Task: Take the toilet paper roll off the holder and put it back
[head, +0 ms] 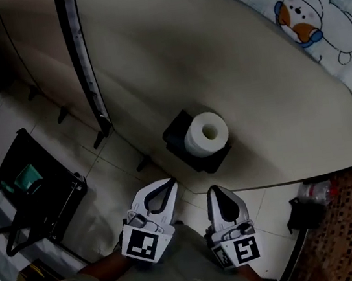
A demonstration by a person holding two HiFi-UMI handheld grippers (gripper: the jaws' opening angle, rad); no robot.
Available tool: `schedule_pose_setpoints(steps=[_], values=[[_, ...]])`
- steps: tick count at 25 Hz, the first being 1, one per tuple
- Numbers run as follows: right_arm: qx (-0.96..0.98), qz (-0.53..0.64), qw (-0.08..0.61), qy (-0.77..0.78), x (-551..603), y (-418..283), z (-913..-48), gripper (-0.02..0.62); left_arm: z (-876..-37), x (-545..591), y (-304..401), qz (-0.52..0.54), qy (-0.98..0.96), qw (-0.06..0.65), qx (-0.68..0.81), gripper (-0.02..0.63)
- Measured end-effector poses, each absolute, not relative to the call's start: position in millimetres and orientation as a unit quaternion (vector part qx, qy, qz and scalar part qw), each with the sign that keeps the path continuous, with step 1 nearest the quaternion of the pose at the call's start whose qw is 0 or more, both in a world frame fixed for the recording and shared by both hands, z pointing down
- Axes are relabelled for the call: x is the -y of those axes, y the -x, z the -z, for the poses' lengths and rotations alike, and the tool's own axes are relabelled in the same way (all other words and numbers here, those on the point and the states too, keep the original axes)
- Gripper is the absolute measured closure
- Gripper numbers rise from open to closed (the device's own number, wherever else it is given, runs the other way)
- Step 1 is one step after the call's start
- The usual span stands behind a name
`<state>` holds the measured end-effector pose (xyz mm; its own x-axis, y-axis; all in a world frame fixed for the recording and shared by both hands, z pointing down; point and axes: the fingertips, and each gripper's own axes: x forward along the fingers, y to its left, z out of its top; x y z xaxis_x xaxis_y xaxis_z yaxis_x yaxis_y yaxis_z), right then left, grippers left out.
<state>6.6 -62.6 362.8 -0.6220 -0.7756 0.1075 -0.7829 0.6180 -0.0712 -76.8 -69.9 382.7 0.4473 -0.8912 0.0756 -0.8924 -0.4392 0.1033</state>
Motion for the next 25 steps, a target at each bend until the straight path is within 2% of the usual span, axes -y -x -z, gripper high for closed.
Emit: schedule_pose_setpoints(steps=[8,9,10,11,15,20,25], values=[[0.894,0.016,0.128,-0.429,78,23,-340,0.595,-383,99,98,-0.001,-0.88,0.067,0.47,0.602],[0.894,0.023,0.142,-0.425,80,26,-336,0.581,-383,102,100,-0.001,-0.884,0.068,0.463,0.602],[0.893,0.029,0.159,-0.42,82,29,-333,0.505,-383,105,100,-0.001,-0.887,0.068,0.457,0.603],[0.892,0.036,0.178,-0.414,85,32,-330,0.487,-383,107,101,0.001,-0.89,0.068,0.452,0.603],[0.88,0.067,0.256,-0.394,102,38,-323,0.47,-380,113,104,0.009,-0.891,0.064,0.45,0.602],[0.865,0.092,0.356,-0.342,124,48,-326,0.389,-375,112,107,0.014,-0.886,0.056,0.461,0.603],[0.844,0.106,0.435,-0.295,146,53,-339,0.383,-379,112,118,0.02,-0.872,0.064,0.484,0.603]])
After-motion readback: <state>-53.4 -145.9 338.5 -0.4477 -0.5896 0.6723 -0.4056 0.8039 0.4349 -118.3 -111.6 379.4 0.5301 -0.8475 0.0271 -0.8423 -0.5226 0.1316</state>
